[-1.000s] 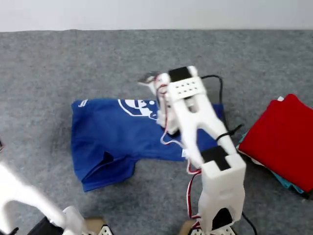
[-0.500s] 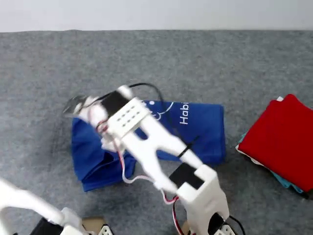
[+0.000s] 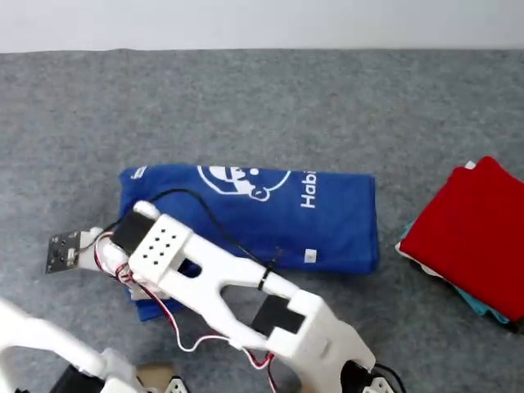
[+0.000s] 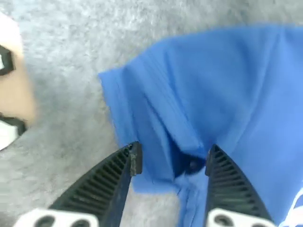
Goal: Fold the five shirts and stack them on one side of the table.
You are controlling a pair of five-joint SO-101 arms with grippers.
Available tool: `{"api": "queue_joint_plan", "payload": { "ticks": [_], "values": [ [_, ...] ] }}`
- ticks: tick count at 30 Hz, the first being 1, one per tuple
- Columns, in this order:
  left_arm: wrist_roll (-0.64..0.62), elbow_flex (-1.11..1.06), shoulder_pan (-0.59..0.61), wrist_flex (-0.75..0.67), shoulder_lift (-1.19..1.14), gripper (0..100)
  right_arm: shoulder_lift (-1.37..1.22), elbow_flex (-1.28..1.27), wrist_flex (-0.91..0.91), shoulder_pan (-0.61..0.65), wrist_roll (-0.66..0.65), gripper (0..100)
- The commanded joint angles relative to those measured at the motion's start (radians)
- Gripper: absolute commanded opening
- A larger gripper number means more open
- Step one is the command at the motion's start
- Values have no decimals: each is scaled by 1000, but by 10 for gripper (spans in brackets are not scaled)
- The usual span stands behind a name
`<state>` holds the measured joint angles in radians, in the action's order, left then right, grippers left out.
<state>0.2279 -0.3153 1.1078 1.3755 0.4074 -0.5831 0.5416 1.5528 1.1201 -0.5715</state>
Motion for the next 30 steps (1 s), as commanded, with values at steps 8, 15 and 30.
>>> {"api": "queue_joint_plan", "payload": {
  "ticks": [8, 15, 30],
  "values": [
    [49, -18, 6, -29, 28, 6, -130, 51, -117, 10, -115, 225],
    [46, -21, -9, -31, 25, 6, -142, 51, -188, -2, -115, 1],
    [44, -74, -75, -63, 25, 6, -143, 158, -234, -107, -112, 11]
  ]
}}
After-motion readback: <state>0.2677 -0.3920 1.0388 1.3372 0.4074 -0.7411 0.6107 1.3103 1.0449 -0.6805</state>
